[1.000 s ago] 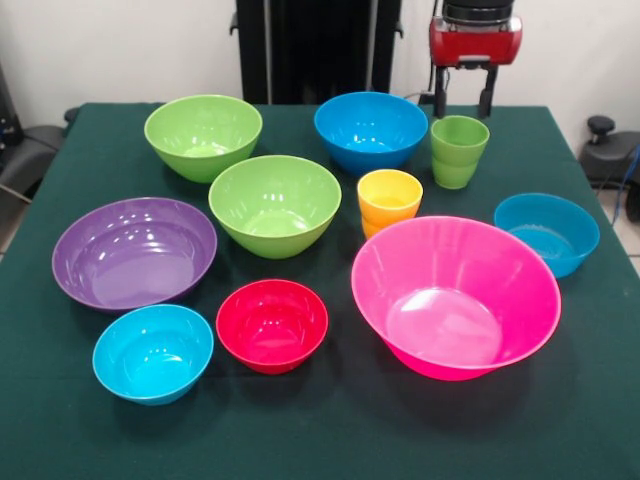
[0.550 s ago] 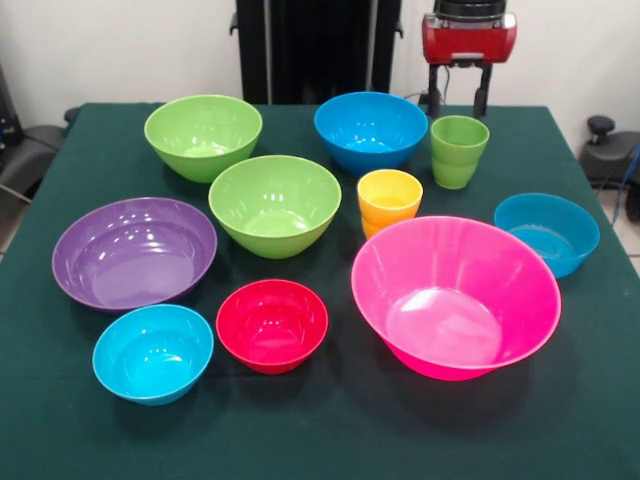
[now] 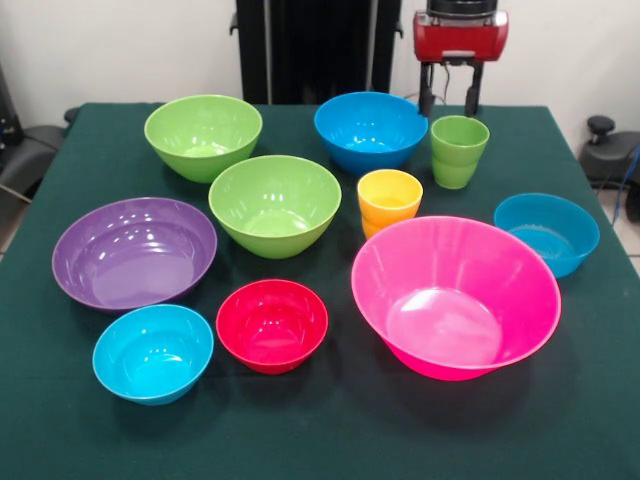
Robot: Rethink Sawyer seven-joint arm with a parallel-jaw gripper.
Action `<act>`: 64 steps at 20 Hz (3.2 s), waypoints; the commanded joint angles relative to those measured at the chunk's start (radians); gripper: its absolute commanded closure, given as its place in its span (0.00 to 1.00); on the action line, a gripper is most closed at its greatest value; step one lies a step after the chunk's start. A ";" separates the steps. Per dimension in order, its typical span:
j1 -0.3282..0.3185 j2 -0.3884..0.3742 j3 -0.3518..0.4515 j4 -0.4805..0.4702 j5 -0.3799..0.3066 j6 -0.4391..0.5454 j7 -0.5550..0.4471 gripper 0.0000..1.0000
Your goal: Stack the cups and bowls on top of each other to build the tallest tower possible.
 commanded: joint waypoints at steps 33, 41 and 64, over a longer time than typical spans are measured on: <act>-0.251 0.002 0.233 -0.073 -0.120 0.312 -0.097 0.00; -0.331 0.015 0.289 -0.075 -0.169 0.331 -0.118 0.00; -0.520 0.036 0.430 -0.158 -0.299 0.453 -0.206 0.00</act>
